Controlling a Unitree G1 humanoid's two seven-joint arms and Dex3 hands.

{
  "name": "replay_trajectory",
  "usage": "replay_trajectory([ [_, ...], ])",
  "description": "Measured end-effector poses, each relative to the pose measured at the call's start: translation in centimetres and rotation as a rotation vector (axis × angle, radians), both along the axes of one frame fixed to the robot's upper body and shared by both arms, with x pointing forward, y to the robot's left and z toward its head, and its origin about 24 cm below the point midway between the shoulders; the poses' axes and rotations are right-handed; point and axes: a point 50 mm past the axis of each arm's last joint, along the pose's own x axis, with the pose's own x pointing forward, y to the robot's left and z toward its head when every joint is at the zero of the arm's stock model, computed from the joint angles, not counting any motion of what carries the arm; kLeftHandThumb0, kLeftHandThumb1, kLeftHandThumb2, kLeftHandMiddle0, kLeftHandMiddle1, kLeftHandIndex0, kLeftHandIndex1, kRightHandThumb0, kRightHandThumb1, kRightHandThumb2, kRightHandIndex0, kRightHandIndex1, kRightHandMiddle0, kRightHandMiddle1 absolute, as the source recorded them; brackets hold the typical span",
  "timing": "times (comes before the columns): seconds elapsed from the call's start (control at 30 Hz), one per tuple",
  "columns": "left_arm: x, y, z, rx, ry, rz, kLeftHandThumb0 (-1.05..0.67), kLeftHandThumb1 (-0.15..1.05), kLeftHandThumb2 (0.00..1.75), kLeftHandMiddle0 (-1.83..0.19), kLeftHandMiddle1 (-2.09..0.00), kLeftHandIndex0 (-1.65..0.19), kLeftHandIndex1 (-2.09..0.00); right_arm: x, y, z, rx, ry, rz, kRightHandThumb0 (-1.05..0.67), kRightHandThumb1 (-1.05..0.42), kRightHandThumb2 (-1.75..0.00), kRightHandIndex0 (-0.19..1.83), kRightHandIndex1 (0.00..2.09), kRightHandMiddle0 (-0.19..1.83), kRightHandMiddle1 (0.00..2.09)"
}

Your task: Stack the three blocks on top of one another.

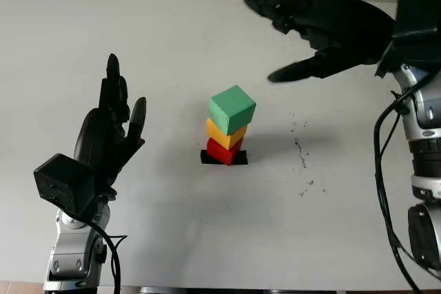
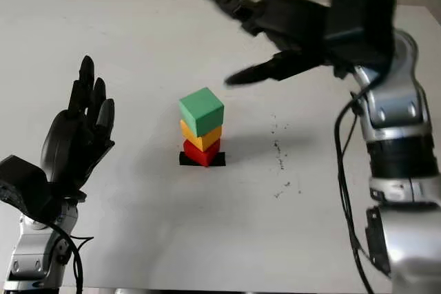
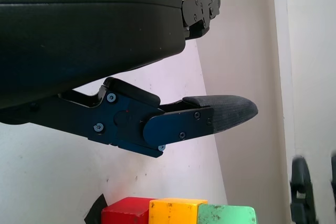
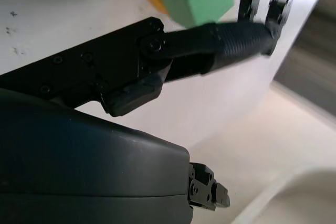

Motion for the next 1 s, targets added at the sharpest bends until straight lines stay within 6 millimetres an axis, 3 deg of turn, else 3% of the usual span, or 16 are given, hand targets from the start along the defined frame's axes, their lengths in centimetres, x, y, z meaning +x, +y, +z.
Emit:
replay_trajectory([
  [0.17,0.0,0.1,0.0,0.0,0.0,0.002,-0.73,1.05,0.54,0.19,0.0,0.19,0.0,-1.5,-1.6,-4.3,0.298,0.088,-0.126,-0.81,-1.05,-0.68,-0.19,0.0,-0.19,0.0],
  [0.3,0.0,0.3,0.0,0.007,0.003,0.006,-0.73,1.05,0.53,0.19,0.0,0.19,0.0,-3.1,-2.1,-8.5,0.427,0.151,-0.242,-0.78,-1.05,-0.72,-0.19,0.0,-0.19,0.0],
  [0.43,0.1,0.4,-0.4,0.008,0.02,0.004,-0.75,1.05,0.51,0.19,0.0,0.19,0.0,-4.7,-1.5,-11.9,0.524,0.19,-0.322,-0.73,-1.05,-0.77,-0.19,0.0,-0.19,0.0],
  [0.63,0.3,0.3,-0.9,0.02,0.058,0.004,-0.8,1.05,0.49,0.19,-0.01,0.19,0.0,-6.6,0.4,-15.2,0.613,0.24,-0.391,-0.73,-1.05,-0.81,-0.19,0.0,-0.19,0.0],
  [1.0,0.3,-0.7,-1.7,-0.03,0.061,0.009,-0.8,1.05,0.48,0.19,-0.04,0.19,-0.02,-7.1,2.3,-15.9,0.688,0.246,-0.468,-0.77,-1.05,-0.82,-0.19,0.0,-0.19,0.0],
])
